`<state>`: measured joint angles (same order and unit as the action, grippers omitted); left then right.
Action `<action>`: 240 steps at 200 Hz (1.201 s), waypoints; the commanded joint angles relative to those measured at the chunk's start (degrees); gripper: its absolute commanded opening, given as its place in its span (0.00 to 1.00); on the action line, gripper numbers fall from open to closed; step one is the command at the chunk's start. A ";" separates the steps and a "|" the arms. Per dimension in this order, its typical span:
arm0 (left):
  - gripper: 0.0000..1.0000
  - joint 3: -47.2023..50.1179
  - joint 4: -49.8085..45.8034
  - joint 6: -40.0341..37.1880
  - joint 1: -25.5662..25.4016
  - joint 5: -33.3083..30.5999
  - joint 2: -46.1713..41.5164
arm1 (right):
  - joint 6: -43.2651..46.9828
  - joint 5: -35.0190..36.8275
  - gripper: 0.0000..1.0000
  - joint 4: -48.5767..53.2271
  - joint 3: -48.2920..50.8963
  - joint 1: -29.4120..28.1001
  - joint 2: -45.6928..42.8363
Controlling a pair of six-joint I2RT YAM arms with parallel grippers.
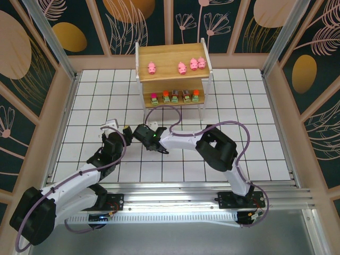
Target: Place and organize the plastic toys onto the shelf
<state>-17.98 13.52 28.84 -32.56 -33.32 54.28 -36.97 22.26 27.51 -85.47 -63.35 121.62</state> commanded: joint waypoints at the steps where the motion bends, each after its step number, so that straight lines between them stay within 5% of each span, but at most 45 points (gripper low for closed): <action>1: 0.71 -0.76 1.60 0.75 0.32 0.36 0.43 | 0.58 2.63 0.36 2.22 -1.30 -0.52 0.33; 88: 0.72 -0.73 2.48 0.16 0.39 1.86 1.06 | -0.60 4.90 0.35 1.91 2.35 -1.26 -5.85; 240: 0.74 -0.94 8.22 -4.81 0.43 14.50 4.91 | -0.21 11.36 0.35 11.12 0.41 -2.22 -23.28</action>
<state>-18.41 18.44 26.09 -32.56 -22.33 59.51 -36.80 30.06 34.76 -82.39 -65.14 102.00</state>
